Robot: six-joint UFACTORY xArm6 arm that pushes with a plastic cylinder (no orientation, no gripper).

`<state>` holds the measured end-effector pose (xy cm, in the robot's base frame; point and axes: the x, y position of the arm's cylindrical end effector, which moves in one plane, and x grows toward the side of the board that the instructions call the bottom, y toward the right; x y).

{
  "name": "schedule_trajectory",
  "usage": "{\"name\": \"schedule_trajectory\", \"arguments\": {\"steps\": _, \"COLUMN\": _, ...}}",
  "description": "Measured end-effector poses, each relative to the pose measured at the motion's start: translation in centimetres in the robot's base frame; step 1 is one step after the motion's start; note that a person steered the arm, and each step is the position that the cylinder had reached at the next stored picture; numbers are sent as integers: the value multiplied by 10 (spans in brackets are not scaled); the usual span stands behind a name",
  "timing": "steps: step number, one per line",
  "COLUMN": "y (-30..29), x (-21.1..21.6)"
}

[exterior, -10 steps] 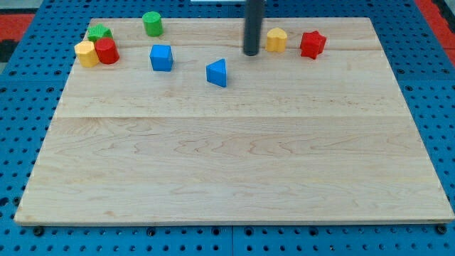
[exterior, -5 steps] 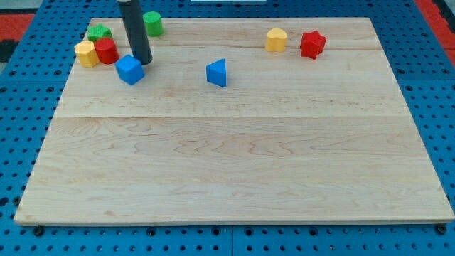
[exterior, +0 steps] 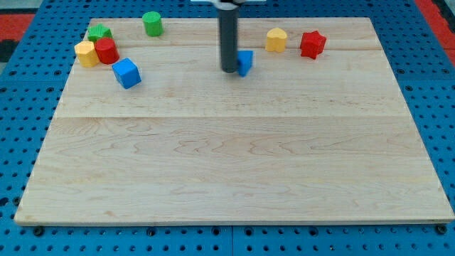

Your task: Move the blue blocks closer to the red star and yellow heart

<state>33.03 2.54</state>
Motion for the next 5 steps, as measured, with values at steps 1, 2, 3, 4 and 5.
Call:
{"name": "schedule_trajectory", "arguments": {"steps": 1, "y": 19, "x": -18}}
{"name": "schedule_trajectory", "arguments": {"steps": 2, "y": 34, "x": -27}}
{"name": "schedule_trajectory", "arguments": {"steps": 3, "y": 63, "x": -37}}
{"name": "schedule_trajectory", "arguments": {"steps": 4, "y": 30, "x": 4}}
{"name": "schedule_trajectory", "arguments": {"steps": 5, "y": -36, "x": 40}}
